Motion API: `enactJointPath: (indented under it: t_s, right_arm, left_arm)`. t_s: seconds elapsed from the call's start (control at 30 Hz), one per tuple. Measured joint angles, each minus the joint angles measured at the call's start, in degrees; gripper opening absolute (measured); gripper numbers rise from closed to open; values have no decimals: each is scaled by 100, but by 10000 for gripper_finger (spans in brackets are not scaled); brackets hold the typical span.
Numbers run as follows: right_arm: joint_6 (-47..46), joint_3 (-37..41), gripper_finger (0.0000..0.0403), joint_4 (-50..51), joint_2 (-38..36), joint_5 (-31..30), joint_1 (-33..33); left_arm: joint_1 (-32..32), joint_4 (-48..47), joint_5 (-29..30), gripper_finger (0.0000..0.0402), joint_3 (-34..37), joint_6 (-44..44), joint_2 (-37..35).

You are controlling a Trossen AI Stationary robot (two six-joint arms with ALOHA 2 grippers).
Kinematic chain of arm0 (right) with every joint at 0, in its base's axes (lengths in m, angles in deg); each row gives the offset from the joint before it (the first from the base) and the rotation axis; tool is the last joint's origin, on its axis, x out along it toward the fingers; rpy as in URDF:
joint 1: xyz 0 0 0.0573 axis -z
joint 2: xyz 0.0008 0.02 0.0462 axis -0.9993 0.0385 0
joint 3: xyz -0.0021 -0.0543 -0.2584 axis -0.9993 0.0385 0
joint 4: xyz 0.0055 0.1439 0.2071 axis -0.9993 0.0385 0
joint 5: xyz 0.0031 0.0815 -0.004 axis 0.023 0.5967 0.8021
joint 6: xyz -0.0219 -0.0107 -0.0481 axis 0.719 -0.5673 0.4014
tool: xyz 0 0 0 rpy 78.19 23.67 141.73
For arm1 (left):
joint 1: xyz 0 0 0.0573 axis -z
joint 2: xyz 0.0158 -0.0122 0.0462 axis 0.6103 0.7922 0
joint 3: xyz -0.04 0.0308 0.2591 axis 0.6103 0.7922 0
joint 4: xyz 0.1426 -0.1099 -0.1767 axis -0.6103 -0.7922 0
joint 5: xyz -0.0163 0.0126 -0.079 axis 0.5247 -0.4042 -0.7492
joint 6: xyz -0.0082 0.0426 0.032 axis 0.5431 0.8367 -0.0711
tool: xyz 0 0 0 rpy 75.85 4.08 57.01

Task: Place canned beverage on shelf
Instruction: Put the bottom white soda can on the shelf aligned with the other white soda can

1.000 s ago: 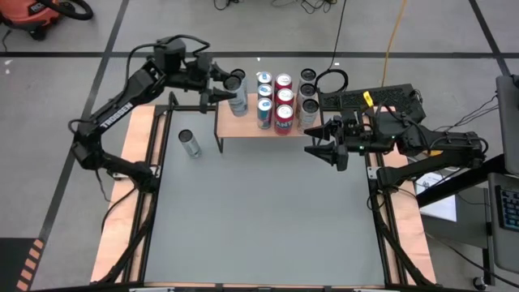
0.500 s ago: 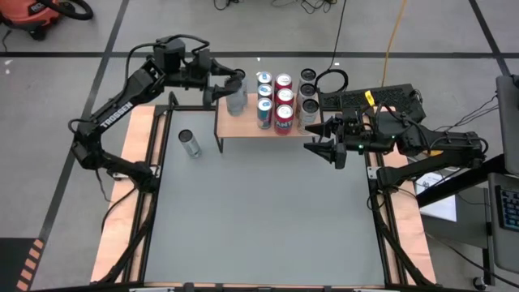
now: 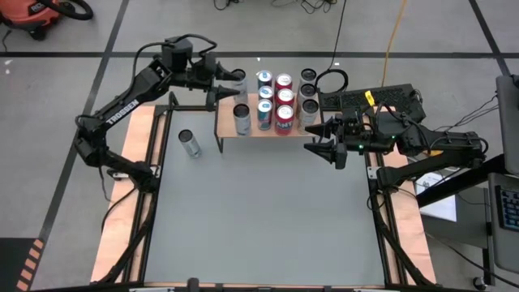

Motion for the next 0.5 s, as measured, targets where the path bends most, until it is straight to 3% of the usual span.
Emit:
enactJointPath:
  t_s: [0.3, 0.5]
  right_arm:
    - [393, 0, 354, 4, 0, -18, 0]
    - [426, 1, 354, 40, 0, -26, 0]
  left_arm:
    - [62, -41, 28, 181, 2, -22, -253]
    - [397, -517, 675, 162, 4, -1394, -841]
